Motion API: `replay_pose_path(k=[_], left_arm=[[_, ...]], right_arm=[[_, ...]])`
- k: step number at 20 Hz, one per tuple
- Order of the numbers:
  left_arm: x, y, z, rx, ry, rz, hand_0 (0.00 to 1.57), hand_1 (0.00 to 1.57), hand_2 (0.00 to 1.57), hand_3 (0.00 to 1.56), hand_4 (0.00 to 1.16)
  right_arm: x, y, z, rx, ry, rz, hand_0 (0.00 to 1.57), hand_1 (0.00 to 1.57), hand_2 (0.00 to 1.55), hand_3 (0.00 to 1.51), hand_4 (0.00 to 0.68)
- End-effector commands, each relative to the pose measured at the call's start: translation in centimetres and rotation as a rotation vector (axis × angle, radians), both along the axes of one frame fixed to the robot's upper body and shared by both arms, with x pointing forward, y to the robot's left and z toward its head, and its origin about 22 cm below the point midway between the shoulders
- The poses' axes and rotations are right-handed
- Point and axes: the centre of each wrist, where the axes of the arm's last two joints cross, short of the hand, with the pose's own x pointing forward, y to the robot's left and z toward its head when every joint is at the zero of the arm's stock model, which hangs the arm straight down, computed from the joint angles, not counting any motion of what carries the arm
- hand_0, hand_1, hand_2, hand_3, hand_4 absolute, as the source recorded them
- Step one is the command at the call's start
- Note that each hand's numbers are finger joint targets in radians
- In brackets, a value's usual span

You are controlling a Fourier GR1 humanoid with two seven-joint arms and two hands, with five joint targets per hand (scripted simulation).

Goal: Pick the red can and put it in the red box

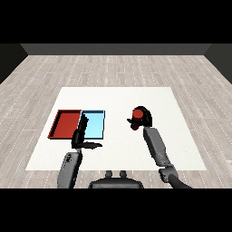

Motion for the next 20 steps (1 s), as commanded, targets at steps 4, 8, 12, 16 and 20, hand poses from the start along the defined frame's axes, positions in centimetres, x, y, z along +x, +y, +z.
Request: replay_pose_path(k=[4,8,12,16,20], left_arm=[[0.9,-2.7,0.6,-0.003,0.025,-0.048,0.00,0.00,0.00,0.00,0.00],[1.0,-5.5,0.1,-0.026,0.047,-0.102,0.00,0.00,0.00,0.00,0.00],[1.0,-8.7,0.8,-0.038,0.057,-0.137,0.00,0.00,0.00,0.00,0.00],[2.7,-8.8,2.1,-0.008,0.046,-0.156,0.00,0.00,0.00,0.00,0.00],[1.3,-10.2,1.7,0.000,0.063,-0.181,0.00,0.00,0.00,0.00,0.00]], right_arm=[[-2.0,2.3,1.4,0.024,-0.043,0.016,1.44,1.44,1.45,1.43,0.658],[-5.3,5.8,1.4,0.038,-0.034,0.038,1.44,1.44,1.45,1.43,0.658],[-4.4,6.8,1.7,0.018,-0.062,0.024,1.41,1.41,1.44,1.42,0.653],[-6.7,7.1,1.7,0.012,-0.075,0.071,1.41,1.41,1.41,1.39,0.639],[-5.8,8.3,4.4,0.049,-0.101,0.102,1.38,1.38,1.41,1.40,0.625]])
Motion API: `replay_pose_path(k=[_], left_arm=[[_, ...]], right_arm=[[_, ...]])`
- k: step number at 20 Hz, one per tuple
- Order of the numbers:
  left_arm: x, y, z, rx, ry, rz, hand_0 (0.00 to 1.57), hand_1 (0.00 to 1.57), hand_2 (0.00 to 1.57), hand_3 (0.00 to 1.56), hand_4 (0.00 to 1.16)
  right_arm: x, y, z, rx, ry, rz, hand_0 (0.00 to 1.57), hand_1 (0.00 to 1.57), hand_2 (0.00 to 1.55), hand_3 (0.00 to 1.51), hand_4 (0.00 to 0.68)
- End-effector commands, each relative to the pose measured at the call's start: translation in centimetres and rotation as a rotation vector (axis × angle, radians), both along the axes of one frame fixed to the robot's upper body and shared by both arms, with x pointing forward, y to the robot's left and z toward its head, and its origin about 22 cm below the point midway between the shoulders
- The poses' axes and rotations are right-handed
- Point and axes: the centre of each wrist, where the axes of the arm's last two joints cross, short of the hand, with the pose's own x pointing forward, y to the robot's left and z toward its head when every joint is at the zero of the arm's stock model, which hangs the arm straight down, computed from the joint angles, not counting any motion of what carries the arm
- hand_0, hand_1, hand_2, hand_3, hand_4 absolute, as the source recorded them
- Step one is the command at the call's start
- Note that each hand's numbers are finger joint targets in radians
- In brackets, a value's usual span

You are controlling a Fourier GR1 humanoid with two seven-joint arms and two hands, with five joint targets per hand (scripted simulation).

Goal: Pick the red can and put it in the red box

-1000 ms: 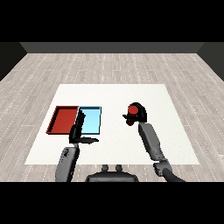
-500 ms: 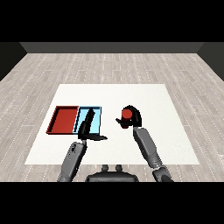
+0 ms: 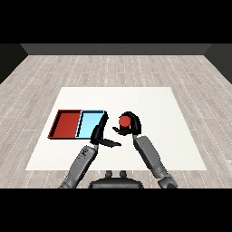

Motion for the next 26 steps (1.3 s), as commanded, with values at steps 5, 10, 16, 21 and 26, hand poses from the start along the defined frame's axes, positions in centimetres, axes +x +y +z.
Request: replay_pose_path(k=[5,10,16,21,26], left_arm=[[0.4,-2.7,-1.0,0.038,0.010,-0.011,0.00,0.00,0.00,0.00,0.00],[3.2,-2.1,0.2,0.056,0.046,-0.001,0.00,0.00,0.00,0.00,0.00],[0.1,-3.4,-0.7,0.063,0.037,-0.022,0.00,0.00,0.00,0.00,0.00],[2.5,-2.8,-0.4,0.108,0.030,-0.046,0.00,0.00,0.00,0.00,0.00],[2.0,-4.3,-1.9,0.066,0.052,-0.027,0.00,0.00,0.00,0.00,0.00]], right_arm=[[-1.0,1.1,1.2,0.010,-0.022,0.060,1.40,1.40,1.42,1.40,0.618],[-0.8,3.5,1.7,0.028,-0.038,0.089,1.42,1.42,1.43,1.40,0.629],[-1.7,3.1,0.1,-0.002,-0.051,0.089,1.45,1.45,1.43,1.39,0.615],[-2.0,4.2,3.1,0.013,-0.030,0.123,1.44,1.44,1.43,1.38,0.594],[-2.9,5.5,3.2,0.061,-0.046,0.126,1.45,1.45,1.45,1.40,0.555]])
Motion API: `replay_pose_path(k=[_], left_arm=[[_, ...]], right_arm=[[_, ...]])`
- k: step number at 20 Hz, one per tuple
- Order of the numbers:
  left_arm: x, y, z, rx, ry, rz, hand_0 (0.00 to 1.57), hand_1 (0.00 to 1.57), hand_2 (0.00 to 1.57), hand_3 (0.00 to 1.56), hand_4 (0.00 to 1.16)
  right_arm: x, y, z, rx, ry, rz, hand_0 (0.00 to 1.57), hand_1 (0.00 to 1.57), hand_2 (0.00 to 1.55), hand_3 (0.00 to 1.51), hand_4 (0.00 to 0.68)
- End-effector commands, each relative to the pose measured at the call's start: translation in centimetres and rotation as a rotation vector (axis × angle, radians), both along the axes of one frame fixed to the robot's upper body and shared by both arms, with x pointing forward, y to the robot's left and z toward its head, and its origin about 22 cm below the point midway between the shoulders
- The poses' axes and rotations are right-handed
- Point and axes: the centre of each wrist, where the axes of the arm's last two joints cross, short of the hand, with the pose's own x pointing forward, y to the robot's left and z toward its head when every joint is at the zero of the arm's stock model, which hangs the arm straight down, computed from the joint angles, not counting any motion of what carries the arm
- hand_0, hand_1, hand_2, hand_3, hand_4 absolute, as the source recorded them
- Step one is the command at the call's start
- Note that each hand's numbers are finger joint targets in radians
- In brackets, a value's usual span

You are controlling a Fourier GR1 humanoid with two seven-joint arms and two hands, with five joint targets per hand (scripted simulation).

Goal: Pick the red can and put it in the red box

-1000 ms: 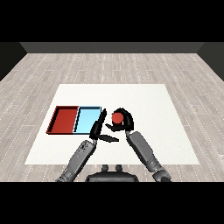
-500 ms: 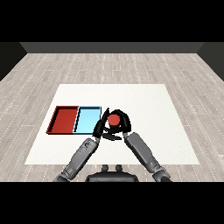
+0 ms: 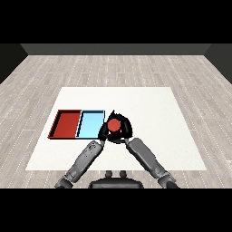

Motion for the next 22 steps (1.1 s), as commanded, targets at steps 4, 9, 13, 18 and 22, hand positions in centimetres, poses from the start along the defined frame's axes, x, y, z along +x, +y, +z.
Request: replay_pose_path(k=[4,9,13,18,22], left_arm=[[-1.9,-1.3,1.0,0.049,-0.012,0.083,0.00,0.00,0.00,0.00,0.43],[0.1,-1.5,-0.4,0.042,0.041,0.084,1.55,1.55,1.48,1.38,0.87],[-0.1,-1.9,-0.7,0.062,0.057,0.078,1.57,1.57,1.54,1.46,1.02],[-1.4,-2.8,-0.2,0.055,0.029,0.132,1.57,1.57,1.48,1.36,0.85],[0.9,-2.5,0.3,0.037,0.028,0.154,1.57,1.57,1.50,1.38,0.87]], right_arm=[[-1.0,1.3,0.7,0.009,-0.029,0.019,1.49,1.49,1.46,1.41,0.504],[-1.0,1.2,-0.1,-0.002,-0.009,0.015,1.50,1.50,1.45,1.40,0.523],[0.8,1.1,1.7,0.015,-0.020,0.038,1.46,1.46,1.44,1.39,0.555],[-0.4,1.3,2.1,0.035,-0.049,0.017,1.50,1.50,1.44,1.39,0.560],[-1.1,0.8,-1.3,0.024,-0.038,0.023,1.52,1.52,1.46,1.40,0.538]])
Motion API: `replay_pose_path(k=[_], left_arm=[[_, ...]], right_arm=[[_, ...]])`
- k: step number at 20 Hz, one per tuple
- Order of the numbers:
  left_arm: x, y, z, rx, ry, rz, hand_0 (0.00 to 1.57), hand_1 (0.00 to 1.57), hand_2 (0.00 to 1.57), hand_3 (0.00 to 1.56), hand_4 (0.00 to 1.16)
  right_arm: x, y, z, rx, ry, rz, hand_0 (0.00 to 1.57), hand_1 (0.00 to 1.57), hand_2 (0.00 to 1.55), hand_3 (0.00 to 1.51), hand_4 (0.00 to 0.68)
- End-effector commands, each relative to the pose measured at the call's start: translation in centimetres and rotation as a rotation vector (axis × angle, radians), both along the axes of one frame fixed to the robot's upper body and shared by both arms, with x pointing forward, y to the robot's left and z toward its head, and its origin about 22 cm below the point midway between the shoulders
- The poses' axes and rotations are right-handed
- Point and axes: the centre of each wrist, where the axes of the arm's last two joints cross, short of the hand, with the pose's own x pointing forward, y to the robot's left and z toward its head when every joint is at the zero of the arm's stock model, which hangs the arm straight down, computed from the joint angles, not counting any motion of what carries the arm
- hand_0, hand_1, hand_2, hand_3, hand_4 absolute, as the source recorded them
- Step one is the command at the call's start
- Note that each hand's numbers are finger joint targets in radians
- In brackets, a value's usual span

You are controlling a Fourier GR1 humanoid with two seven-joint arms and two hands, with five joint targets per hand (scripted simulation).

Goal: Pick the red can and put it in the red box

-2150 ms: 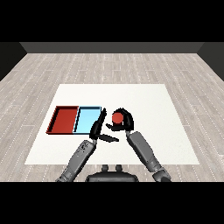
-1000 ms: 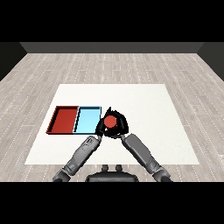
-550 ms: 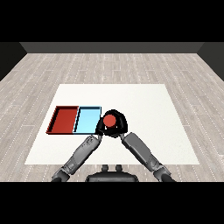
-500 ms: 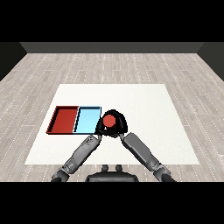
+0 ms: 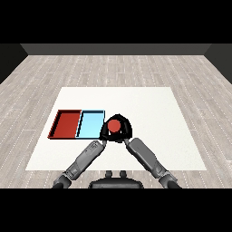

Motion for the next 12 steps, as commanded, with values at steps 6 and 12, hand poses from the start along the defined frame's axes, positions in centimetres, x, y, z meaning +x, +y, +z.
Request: replay_pose_path(k=[6,12], left_arm=[[-0.2,-0.9,1.3,-0.050,-0.051,-0.011,1.57,1.57,1.53,1.43,0.93],[0.0,-1.2,1.2,-0.071,-0.041,-0.009,1.57,1.57,1.57,1.49,1.14]], right_arm=[[0.3,0.7,-0.8,0.022,-0.014,0.015,1.49,1.49,1.45,1.40,0.545],[-0.4,0.5,1.2,0.041,-0.014,0.084,0.00,0.00,0.00,0.00,0.000]])
